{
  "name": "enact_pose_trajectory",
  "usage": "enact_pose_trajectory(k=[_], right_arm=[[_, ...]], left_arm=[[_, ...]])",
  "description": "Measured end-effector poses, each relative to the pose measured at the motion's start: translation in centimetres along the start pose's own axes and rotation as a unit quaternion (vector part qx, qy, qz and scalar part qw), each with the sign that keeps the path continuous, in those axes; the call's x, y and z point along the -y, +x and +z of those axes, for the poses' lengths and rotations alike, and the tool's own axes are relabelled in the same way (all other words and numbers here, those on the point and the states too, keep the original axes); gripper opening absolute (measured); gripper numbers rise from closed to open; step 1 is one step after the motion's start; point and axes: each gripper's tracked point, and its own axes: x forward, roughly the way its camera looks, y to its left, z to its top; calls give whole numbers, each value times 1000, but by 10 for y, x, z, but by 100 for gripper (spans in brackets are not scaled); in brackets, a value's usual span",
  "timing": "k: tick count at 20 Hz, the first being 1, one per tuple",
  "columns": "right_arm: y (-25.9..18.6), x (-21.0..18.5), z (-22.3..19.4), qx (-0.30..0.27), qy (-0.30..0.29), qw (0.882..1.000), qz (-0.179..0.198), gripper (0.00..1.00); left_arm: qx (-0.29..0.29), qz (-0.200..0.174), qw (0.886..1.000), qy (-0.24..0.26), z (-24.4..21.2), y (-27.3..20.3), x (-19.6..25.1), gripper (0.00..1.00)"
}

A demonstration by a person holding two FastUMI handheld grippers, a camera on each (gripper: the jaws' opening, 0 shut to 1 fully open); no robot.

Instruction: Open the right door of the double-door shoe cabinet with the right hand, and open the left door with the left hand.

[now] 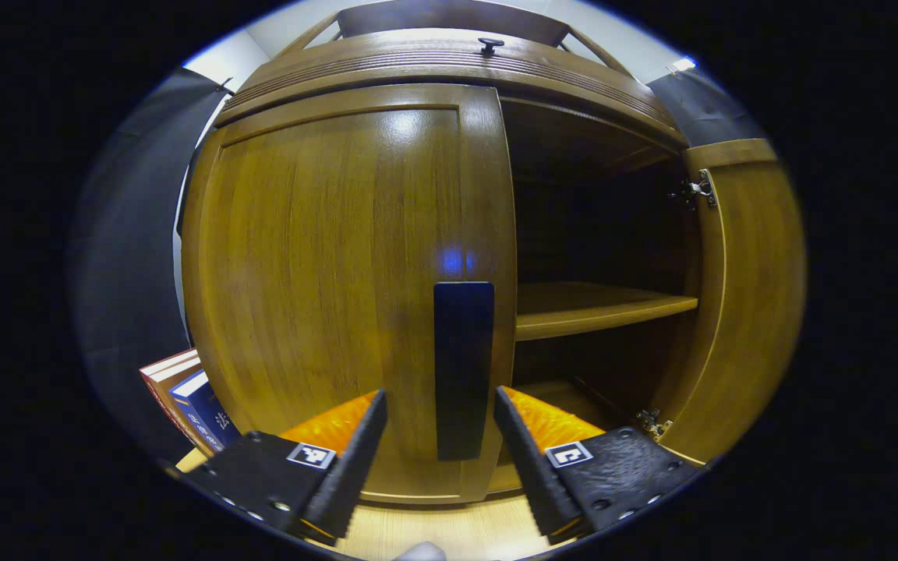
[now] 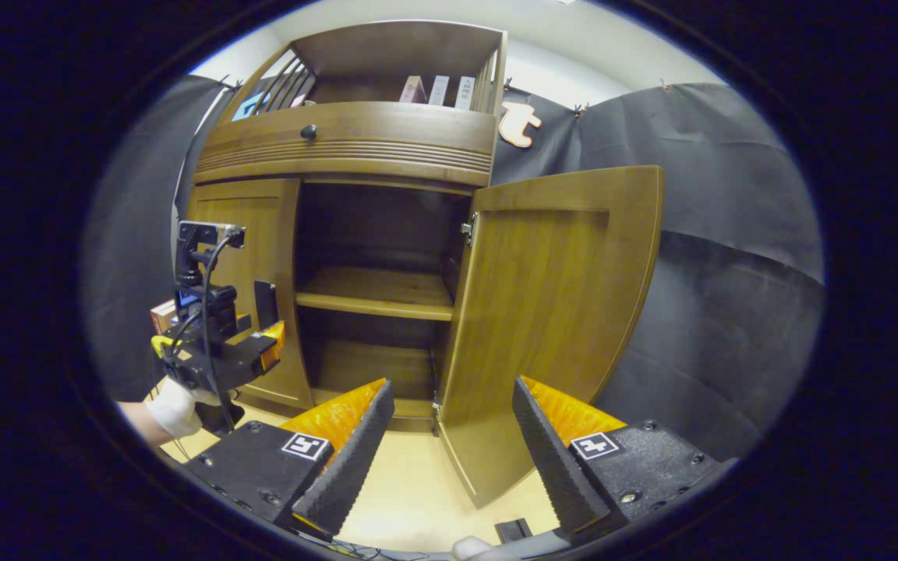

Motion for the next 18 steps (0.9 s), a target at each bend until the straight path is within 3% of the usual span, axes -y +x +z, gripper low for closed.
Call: enact_pose_trajectory(k=[2, 3, 6, 7, 8, 9, 10, 18], right_arm=[[0, -1, -1, 0, -1, 1000, 3, 98], [-1, -1, -3, -1, -1, 1000, 4, 99], [-6, -1, -6, -1, 1, 1000, 3, 100], [-6, -1, -8, -3, 2, 1000, 2, 100], [-8, -1, -10, -4, 4, 1000, 3, 100], [-9, -1, -10, -5, 5, 1000, 3, 100], [-10, -1, -11, -6, 6, 1000, 3, 100], [-23, -5, -18, -7, 3, 1000, 7, 100]], left_arm=[[-4, -15, 1000, -14, -1, 5, 6, 49], [-14, -22, 1000, -17, -5, 10, 7, 58], [-25, -35, 999, -27, -8, 8, 12, 29], [-16, -37, 999, -21, -5, 9, 11, 25], [-19, -40, 999, -21, -7, 8, 11, 25], [-17, -46, 999, -23, -6, 4, 12, 33], [-19, -53, 998, -23, -7, 2, 12, 25], [-10, -87, 996, -11, -13, -58, 1, 25]])
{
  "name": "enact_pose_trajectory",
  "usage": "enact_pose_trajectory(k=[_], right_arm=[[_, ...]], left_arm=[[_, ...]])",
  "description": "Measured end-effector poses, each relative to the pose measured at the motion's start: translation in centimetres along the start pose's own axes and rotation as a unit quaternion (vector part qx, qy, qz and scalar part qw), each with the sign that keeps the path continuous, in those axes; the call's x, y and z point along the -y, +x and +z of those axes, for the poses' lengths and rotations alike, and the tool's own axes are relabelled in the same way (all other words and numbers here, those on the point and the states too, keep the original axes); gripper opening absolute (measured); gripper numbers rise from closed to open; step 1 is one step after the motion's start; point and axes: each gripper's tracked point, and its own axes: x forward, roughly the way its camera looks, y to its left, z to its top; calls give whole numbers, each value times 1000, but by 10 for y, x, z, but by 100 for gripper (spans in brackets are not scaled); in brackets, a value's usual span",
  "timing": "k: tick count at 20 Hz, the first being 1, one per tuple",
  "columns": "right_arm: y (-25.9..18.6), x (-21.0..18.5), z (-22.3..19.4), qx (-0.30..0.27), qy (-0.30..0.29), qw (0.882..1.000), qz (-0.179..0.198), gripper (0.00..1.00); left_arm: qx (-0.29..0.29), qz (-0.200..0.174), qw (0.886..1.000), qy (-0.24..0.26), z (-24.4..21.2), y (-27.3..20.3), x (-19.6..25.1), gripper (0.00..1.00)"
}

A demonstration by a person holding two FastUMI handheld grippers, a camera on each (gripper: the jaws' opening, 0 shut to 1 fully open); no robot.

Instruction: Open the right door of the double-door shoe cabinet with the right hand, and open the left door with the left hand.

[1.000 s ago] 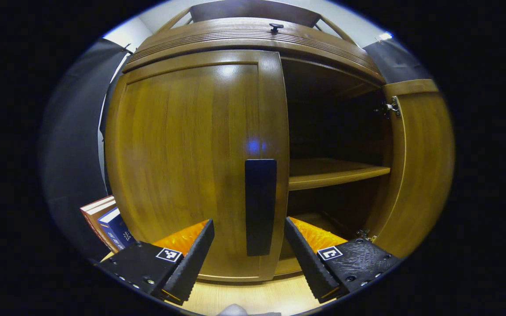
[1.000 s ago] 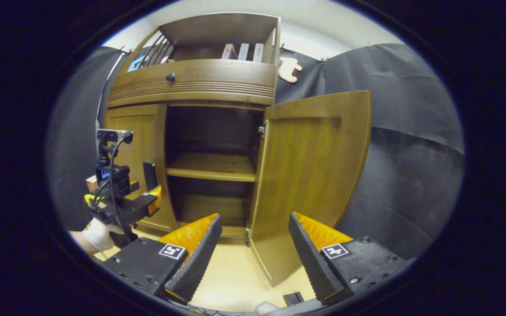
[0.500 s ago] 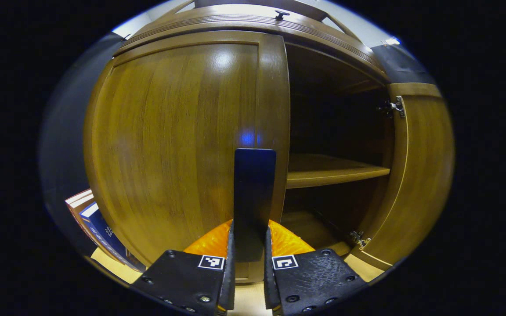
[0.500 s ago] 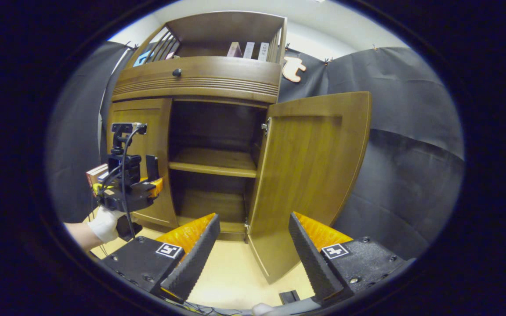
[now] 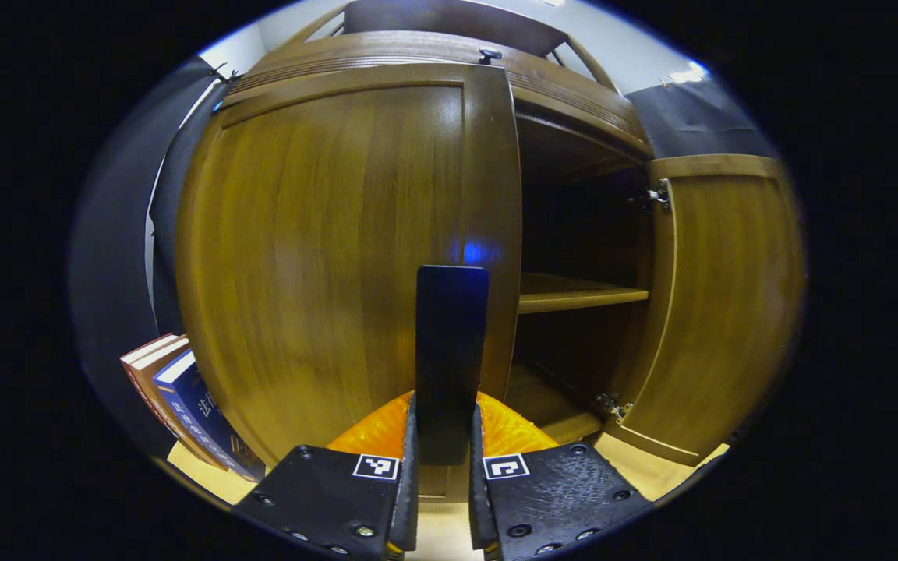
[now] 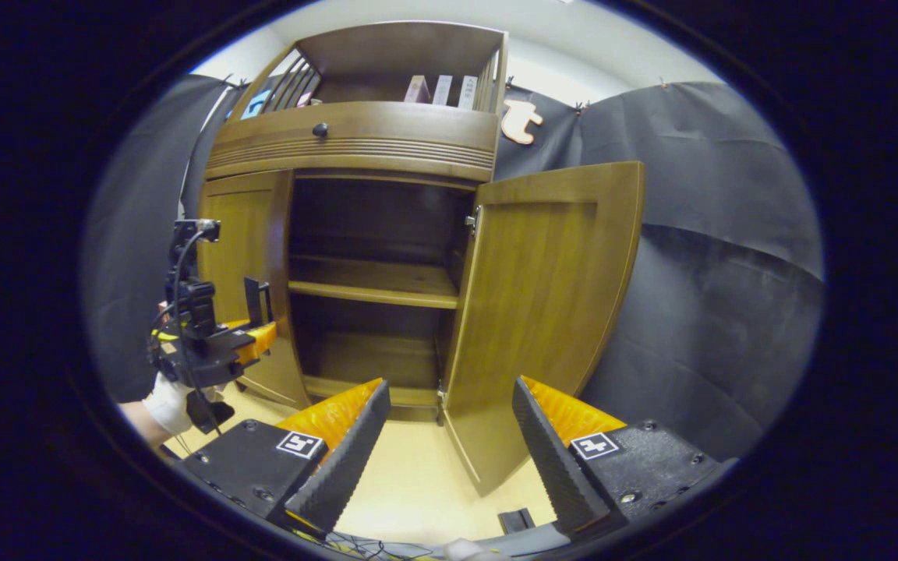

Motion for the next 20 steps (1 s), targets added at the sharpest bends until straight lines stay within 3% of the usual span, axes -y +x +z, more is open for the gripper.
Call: enact_pose_trajectory(k=[7, 20], right_arm=[[1, -14, -2, -6, 3, 1000, 23, 100], [13, -48, 0, -6, -4, 997, 74, 100]], left_arm=[[-5, 5, 1000, 0, -7, -67, -20, 25], [-15, 97, 995, -14, -18, -153, -90, 24]])
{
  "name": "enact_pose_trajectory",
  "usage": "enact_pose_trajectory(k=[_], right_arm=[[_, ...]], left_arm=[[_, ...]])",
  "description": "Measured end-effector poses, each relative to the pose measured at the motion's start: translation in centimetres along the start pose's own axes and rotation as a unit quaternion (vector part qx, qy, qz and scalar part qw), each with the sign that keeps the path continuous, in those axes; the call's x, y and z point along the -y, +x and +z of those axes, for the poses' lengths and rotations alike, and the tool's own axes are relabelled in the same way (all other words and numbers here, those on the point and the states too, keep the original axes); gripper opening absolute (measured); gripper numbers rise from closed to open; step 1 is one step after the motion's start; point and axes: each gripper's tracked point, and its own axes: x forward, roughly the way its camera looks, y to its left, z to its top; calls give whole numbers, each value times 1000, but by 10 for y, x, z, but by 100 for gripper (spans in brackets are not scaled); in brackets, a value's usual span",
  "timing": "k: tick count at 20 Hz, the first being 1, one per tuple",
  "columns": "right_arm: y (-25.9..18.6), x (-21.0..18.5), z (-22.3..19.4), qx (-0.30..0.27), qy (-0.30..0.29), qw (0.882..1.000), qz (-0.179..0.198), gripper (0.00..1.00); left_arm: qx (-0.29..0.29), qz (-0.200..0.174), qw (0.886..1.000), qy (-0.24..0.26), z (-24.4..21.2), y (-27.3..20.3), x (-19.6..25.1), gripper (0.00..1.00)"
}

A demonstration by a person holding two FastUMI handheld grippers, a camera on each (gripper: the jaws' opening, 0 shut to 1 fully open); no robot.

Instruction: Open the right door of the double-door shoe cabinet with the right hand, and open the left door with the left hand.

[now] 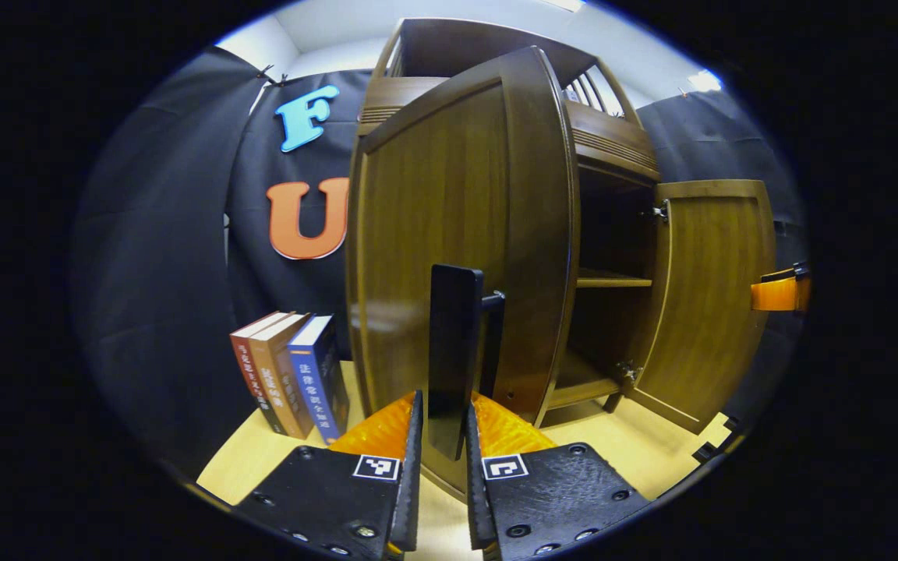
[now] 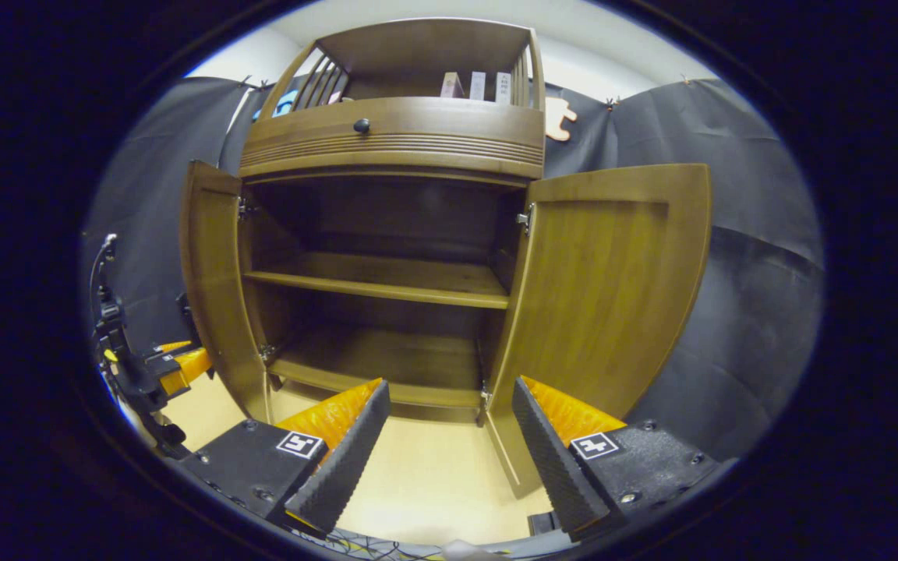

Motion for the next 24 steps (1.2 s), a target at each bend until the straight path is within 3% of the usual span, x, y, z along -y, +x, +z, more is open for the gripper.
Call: enact_pose_trajectory(k=[3, 4, 5, 7, 9, 12, 13, 14, 24], right_arm=[[3, -7, 0, -3, 0, 1000, 12, 100], [4, -10, 1, -3, 0, 1000, 15, 100], [4, -12, 1, -2, -1, 1000, 19, 100], [5, -15, 2, 0, -2, 1000, 25, 100], [6, -19, 2, -1, -4, 1000, 31, 100], [5, -19, 3, 1, -5, 999, 34, 100], [4, -18, 3, 1, -4, 999, 34, 100], [5, -16, 2, 0, -3, 999, 35, 100], [2, -11, 0, -1, 6, 999, 36, 100]], left_arm=[[2, 47, 999, 1, 0, -12, -37, 24], [5, 59, 998, -4, 0, -11, -50, 32], [3, 94, 996, -10, -4, -5, -68, 21], [4, 81, 996, -33, -1, -30, -81, 0], [12, 62, 998, -8, 1, -21, -83, 0], [15, 43, 999, -12, 0, -19, -91, 0], [14, 41, 999, -12, -1, -20, -94, 10], [16, 35, 999, -11, 0, -20, -94, 0], [8, -20, 1000, -5, -2, -16, -121, 0]])
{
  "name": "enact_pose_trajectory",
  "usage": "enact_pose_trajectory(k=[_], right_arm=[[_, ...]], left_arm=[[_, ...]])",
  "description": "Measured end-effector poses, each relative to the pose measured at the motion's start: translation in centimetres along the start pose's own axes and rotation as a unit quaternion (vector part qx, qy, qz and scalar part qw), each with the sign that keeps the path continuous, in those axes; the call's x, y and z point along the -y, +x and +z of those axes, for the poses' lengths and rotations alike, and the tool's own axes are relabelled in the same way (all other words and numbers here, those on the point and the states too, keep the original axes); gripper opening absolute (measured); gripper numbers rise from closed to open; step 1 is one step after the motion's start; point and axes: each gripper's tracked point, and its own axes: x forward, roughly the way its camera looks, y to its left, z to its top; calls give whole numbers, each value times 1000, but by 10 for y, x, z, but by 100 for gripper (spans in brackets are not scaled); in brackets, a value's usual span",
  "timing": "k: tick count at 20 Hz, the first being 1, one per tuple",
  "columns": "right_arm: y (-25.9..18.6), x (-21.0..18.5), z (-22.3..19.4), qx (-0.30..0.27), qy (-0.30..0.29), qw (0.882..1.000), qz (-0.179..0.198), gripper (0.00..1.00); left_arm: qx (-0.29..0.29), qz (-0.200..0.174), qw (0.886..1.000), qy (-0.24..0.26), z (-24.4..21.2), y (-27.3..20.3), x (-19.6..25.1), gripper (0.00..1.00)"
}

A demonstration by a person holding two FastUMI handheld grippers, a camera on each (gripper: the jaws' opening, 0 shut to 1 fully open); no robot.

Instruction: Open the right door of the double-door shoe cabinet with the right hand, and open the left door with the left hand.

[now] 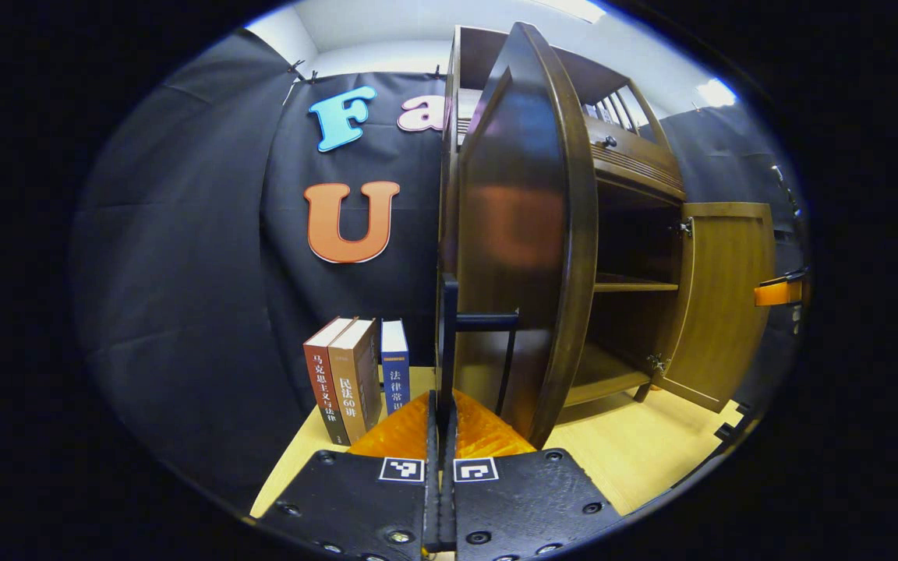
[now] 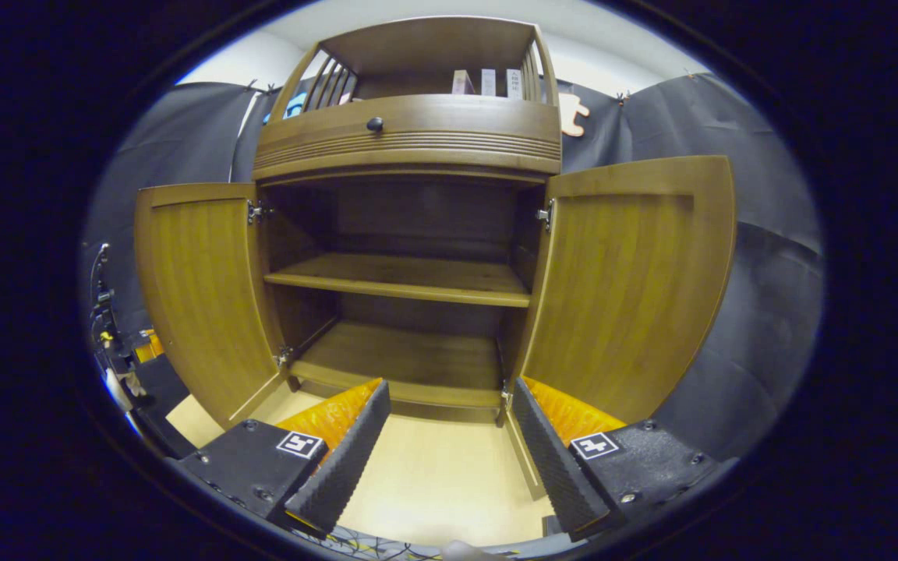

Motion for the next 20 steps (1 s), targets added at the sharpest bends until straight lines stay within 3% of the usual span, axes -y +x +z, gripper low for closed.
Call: enact_pose_trajectory(k=[8, 9, 15, 16, 17, 18, 19, 20], right_arm=[[-5, -3, 5, 8, -1, 1000, 5, 100], [-5, -2, 5, 9, 0, 1000, 5, 100], [-7, 5, 2, 11, 6, 1000, 6, 100], [-7, 7, 2, 12, 8, 1000, 8, 100], [-8, 9, 2, 13, 10, 1000, 10, 100], [-7, 10, 3, 14, 10, 1000, 14, 100], [-7, 13, 4, 16, 10, 1000, 16, 100], [-7, 16, 4, 17, 10, 1000, 19, 100]], left_arm=[[-10, -19, 1000, 3, -1, -1, -14, 1], [-11, -13, 1000, 9, -2, 0, -17, 18], [-13, 41, 999, 10, 1, -32, -46, 87], [-12, 59, 998, 12, 4, -43, -51, 75], [-11, 76, 997, 12, 7, -52, -53, 89], [-12, 92, 996, 10, 10, -59, -50, 89], [-5, 110, 994, 11, 15, -69, -46, 100], [3, 126, 992, 15, 21, -80, -42, 98]])
